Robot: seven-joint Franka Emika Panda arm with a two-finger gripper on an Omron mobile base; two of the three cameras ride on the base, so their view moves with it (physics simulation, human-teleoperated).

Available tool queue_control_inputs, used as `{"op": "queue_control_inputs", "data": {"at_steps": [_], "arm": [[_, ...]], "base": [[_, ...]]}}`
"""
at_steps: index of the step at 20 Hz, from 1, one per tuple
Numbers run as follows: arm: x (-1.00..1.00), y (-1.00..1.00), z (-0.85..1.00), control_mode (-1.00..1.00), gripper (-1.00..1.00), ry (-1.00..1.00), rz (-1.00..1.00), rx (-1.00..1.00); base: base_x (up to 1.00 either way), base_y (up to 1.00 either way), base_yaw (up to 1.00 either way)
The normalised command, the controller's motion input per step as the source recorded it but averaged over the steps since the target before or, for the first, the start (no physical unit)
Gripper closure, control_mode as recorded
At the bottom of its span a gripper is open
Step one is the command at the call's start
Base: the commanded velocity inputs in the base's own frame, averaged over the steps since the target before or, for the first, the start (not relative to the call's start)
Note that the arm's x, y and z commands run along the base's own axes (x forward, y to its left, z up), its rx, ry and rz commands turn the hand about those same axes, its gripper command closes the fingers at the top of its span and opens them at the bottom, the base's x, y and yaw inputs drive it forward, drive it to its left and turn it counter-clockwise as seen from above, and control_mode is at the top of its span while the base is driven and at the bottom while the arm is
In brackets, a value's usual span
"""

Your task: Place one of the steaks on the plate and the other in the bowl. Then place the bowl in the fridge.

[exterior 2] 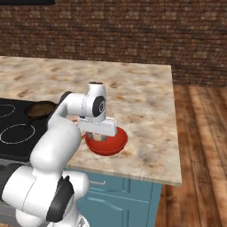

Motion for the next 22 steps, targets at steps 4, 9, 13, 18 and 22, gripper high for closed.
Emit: {"op": "queue_control_inputs", "data": {"at_steps": [4,9,13,18,22], "arm": [[0.40,0.00,-0.20,-1.00,1.00,-0.05,0.00,0.00],[0.37,0.00,-0.29,-1.00,1.00,-0.12,0.00,0.00],[0.29,0.00,-0.38,-1.00,1.00,-0.15,0.00,0.00],[0.24,0.00,-0.40,-1.00,1.00,-0.12,0.00,0.00],[0.08,0.00,-0.32,-1.00,1.00,-0.11,0.00,0.00]], "base": [[0.00,0.00,0.00],[0.00,0.00,0.00],[0.00,0.00,0.00],[0.00,0.00,0.00],[0.00,0.00,0.00]]}}
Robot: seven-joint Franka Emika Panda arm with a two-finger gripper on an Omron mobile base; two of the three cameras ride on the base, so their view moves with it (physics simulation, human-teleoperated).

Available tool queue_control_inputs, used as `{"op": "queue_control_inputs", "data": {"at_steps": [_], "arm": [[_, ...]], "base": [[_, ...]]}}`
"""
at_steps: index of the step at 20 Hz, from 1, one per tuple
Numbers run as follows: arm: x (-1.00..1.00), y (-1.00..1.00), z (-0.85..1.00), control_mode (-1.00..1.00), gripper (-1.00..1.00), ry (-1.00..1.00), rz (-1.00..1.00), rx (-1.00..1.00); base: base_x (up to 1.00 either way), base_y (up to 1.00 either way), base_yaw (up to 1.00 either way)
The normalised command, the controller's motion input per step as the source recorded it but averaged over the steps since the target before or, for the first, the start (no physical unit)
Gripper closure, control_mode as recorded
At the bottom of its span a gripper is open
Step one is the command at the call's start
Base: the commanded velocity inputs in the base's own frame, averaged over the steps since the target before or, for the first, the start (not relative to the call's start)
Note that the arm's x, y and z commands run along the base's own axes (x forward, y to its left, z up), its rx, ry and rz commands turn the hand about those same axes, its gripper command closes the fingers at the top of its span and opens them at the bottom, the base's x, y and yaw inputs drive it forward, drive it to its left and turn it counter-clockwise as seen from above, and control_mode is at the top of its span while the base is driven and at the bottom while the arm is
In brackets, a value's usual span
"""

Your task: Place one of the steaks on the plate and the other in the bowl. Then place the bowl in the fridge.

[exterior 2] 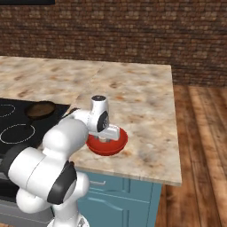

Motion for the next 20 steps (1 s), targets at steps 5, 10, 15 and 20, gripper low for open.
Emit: {"op": "queue_control_inputs", "data": {"at_steps": [5,10,15,20], "arm": [[0.13,0.00,-0.29,-1.00,1.00,-0.06,0.00,0.00],[0.22,0.00,-0.25,-1.00,1.00,-0.01,0.00,0.00],[0.28,0.00,-0.23,-1.00,1.00,0.00,0.00,0.01],[0.19,-0.02,-0.14,-1.00,1.00,0.00,0.00,0.02]], "base": [[0.00,0.00,0.00],[0.00,0.00,0.00],[0.00,0.00,0.00],[0.00,0.00,0.00]]}}
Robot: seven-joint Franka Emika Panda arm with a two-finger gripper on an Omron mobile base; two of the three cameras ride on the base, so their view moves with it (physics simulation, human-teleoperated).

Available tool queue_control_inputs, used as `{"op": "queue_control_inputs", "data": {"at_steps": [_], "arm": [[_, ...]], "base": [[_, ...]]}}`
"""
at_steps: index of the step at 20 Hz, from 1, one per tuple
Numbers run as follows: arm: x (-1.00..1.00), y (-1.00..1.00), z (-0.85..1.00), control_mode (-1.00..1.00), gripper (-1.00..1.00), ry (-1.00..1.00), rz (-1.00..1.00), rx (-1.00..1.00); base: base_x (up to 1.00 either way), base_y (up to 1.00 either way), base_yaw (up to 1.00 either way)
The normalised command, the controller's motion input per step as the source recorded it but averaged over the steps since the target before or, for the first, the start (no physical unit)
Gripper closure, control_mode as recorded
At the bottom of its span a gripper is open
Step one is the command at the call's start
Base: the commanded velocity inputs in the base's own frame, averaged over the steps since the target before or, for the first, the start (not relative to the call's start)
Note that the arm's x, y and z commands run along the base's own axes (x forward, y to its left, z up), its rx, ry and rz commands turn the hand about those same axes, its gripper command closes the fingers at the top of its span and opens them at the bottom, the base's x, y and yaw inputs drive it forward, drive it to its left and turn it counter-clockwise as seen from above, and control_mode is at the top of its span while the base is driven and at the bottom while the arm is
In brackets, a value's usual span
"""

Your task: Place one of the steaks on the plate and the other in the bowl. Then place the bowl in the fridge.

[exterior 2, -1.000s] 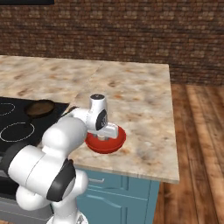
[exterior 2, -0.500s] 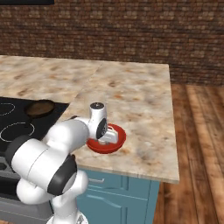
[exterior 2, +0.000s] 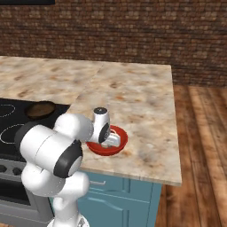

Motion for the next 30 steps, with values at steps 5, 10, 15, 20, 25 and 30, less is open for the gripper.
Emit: {"op": "queue_control_inputs", "data": {"at_steps": [5,10,15,20,25,30], "arm": [[0.09,-0.04,0.00,-1.00,-1.00,-0.01,0.00,0.04],[0.01,0.00,0.06,-1.00,-1.00,-0.04,0.00,0.05],[0.00,0.00,0.26,-1.00,-1.00,-0.02,0.00,0.05],[0.00,0.00,0.28,-1.00,-1.00,0.00,0.00,0.02],[-0.32,0.00,0.58,-1.00,-1.00,0.00,0.00,0.00],[-0.48,0.06,0.55,-1.00,-1.00,0.12,0.00,0.00]], "base": [[0.00,0.00,0.00],[0.00,0.00,0.00],[0.00,0.00,0.00],[0.00,0.00,0.00],[0.00,0.00,0.00],[0.00,0.00,0.00]]}}
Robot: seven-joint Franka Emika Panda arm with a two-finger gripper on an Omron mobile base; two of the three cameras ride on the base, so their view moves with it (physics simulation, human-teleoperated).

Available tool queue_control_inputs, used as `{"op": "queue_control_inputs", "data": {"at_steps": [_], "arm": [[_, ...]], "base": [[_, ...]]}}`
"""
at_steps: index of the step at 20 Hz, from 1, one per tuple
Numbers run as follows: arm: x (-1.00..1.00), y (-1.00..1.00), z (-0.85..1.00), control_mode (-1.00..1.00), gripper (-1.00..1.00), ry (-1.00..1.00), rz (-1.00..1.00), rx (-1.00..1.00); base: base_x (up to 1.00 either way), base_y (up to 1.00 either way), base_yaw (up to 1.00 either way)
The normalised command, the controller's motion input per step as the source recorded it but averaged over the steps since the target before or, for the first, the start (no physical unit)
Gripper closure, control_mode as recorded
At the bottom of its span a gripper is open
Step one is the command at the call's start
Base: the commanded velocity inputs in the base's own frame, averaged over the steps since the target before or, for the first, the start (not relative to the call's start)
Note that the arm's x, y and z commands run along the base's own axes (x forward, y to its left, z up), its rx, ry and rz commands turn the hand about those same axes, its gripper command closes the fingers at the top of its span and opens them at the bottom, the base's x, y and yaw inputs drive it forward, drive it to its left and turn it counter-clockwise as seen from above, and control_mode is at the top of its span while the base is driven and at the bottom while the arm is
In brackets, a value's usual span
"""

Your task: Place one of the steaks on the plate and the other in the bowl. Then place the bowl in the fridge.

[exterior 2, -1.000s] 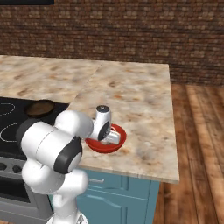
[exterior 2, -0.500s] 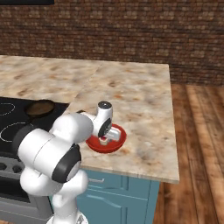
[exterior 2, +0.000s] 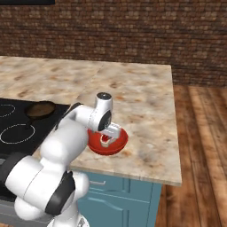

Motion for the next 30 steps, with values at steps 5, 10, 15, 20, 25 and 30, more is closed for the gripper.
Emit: {"op": "queue_control_inputs", "data": {"at_steps": [5,10,15,20,25,30], "arm": [[-0.51,0.42,0.47,-1.00,-1.00,0.08,0.04,-0.06],[-0.44,0.56,0.21,-1.00,-1.00,0.01,0.25,-0.16],[-0.58,0.15,0.00,-1.00,-1.00,-0.03,0.19,-0.02],[-0.11,0.00,0.00,-1.00,-1.00,0.09,0.05,0.04],[0.02,0.01,0.00,-1.00,-1.00,0.13,0.00,0.00],[0.00,0.00,0.00,1.00,-1.00,0.03,0.00,0.00]], "base": [[0.00,0.00,0.00],[0.00,0.00,0.00],[0.00,0.00,0.00],[0.00,0.00,0.00],[0.00,0.00,0.00],[0.00,0.00,0.00]]}}
